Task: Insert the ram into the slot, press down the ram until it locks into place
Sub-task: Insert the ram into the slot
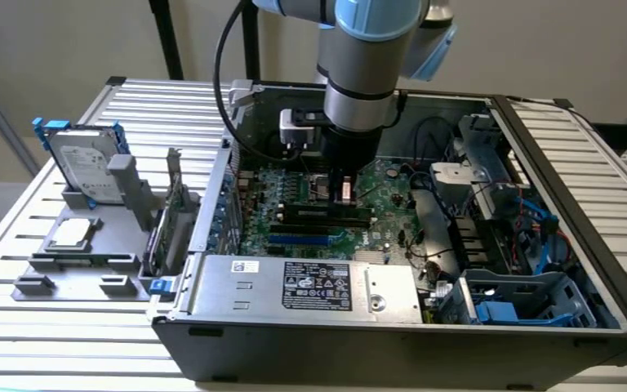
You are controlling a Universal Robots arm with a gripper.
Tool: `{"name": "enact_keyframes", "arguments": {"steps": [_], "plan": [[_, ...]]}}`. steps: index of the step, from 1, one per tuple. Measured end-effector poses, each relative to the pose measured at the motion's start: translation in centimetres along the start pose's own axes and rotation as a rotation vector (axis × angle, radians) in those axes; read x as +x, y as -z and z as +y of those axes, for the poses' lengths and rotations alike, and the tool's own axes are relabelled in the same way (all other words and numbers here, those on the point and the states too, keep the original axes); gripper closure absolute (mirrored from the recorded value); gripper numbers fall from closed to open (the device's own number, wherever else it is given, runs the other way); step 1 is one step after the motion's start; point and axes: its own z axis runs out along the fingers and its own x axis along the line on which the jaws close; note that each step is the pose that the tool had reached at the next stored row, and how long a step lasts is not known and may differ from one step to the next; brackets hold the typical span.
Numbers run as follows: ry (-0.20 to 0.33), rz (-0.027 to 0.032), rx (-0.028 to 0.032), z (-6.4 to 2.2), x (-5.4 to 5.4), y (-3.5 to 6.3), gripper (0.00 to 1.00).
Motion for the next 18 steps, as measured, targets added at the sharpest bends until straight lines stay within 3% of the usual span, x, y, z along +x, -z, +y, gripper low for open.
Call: {"name": "enact_keyframes", "arguments": {"steps": [18], "plan": [[0.000,0.0001,0.0000,0.06,-0.11,-0.40,0.87]]}}
